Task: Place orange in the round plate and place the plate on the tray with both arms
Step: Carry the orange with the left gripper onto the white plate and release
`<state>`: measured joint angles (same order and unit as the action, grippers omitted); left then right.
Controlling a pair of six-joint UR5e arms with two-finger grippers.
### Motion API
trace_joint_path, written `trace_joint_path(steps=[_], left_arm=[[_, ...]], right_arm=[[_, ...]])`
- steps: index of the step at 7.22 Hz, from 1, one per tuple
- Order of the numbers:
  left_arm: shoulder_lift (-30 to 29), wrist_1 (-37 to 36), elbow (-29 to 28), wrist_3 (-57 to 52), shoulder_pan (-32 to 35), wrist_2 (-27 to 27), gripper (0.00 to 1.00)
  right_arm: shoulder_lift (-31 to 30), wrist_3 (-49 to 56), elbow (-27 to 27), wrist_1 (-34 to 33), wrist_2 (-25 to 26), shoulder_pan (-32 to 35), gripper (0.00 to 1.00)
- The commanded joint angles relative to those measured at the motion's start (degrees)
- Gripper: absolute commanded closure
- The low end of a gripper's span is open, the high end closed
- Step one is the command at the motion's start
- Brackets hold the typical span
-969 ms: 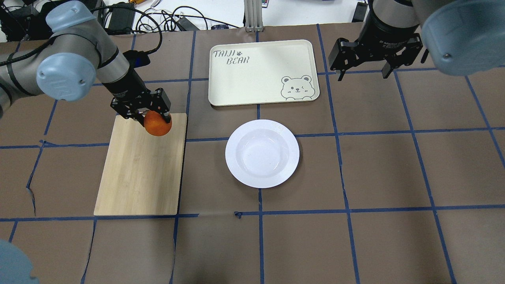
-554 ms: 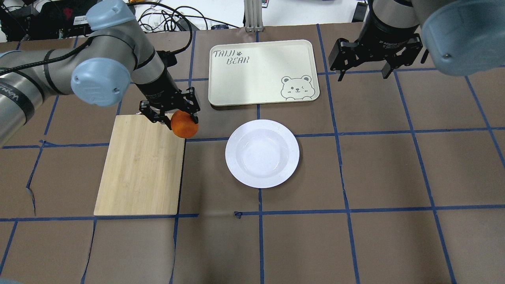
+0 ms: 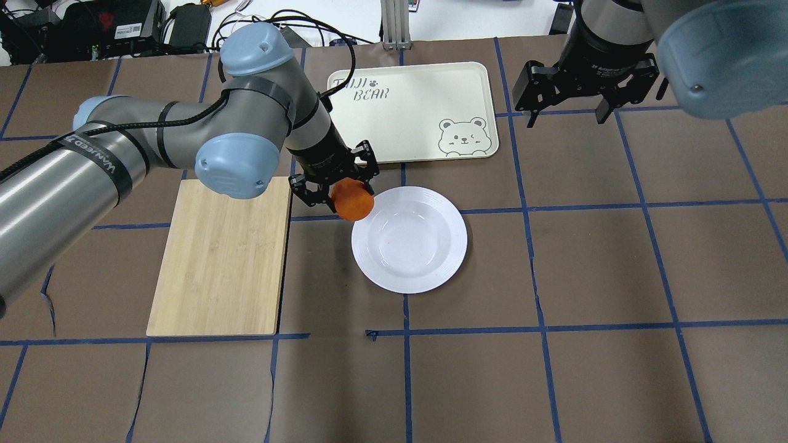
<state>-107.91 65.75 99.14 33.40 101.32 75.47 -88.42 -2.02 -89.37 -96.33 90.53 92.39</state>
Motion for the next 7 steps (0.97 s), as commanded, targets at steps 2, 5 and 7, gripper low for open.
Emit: trace_joint_path(steps=[2,5,7], left_arm=[[-4.49,-13.09,3.25,12.99,6.77,-0.85,0.95],[-6.52,-13.81,3.69,15.2,9.33,0.38,0.05],[-5.92,-13.89,2.99,14.33,9.24,0.56,0.0]], right_arm=[[0.0,0.0,0.07,0.0,0.0,-0.02,0.0],[0.0,0.09,-0.02,0.0,0.0,-0.02,0.0],[0.09,-0.35,-0.45,-0.52,-0.18,-0.02,0.0]])
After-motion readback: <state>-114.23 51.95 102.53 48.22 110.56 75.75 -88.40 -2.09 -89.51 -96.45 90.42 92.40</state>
